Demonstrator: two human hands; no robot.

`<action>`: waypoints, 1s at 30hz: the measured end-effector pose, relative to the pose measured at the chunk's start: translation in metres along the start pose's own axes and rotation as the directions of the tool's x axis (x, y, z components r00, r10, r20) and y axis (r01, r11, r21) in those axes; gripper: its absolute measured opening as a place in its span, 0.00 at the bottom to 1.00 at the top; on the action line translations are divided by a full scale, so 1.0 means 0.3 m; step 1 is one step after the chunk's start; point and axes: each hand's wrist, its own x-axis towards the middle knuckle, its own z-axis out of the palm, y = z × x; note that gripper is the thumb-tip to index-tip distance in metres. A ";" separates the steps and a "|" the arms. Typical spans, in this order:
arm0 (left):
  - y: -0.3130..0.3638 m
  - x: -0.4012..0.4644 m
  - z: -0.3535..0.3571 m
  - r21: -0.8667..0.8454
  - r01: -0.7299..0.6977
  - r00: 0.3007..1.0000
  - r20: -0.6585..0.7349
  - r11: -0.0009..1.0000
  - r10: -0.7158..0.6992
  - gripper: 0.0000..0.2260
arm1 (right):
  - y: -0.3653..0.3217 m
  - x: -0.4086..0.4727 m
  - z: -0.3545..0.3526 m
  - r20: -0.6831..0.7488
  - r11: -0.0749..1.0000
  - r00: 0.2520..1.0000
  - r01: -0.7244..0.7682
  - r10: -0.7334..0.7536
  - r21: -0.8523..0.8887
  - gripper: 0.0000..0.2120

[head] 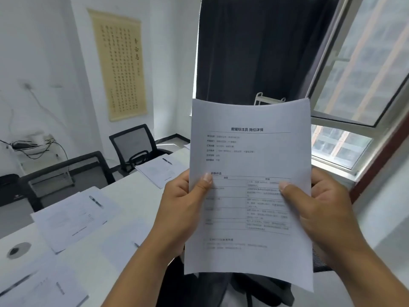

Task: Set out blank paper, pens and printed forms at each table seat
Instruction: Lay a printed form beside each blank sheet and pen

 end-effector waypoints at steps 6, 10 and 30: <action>-0.051 0.124 -0.140 0.041 0.046 0.980 -0.198 0.998 -0.037 0.10 | 0.081 0.222 0.215 0.209 0.997 0.977 -0.048 0.035 0.062 0.06; -0.104 0.209 -0.225 0.074 0.080 0.940 -0.337 0.994 -0.051 0.10 | 0.166 0.373 0.374 0.344 0.994 0.937 -0.082 0.054 0.066 0.05; -0.631 0.584 -0.256 -0.077 0.312 0.487 -0.843 0.947 -0.229 0.09 | 0.834 1.004 0.889 0.842 0.970 0.498 -0.214 0.209 -0.114 0.06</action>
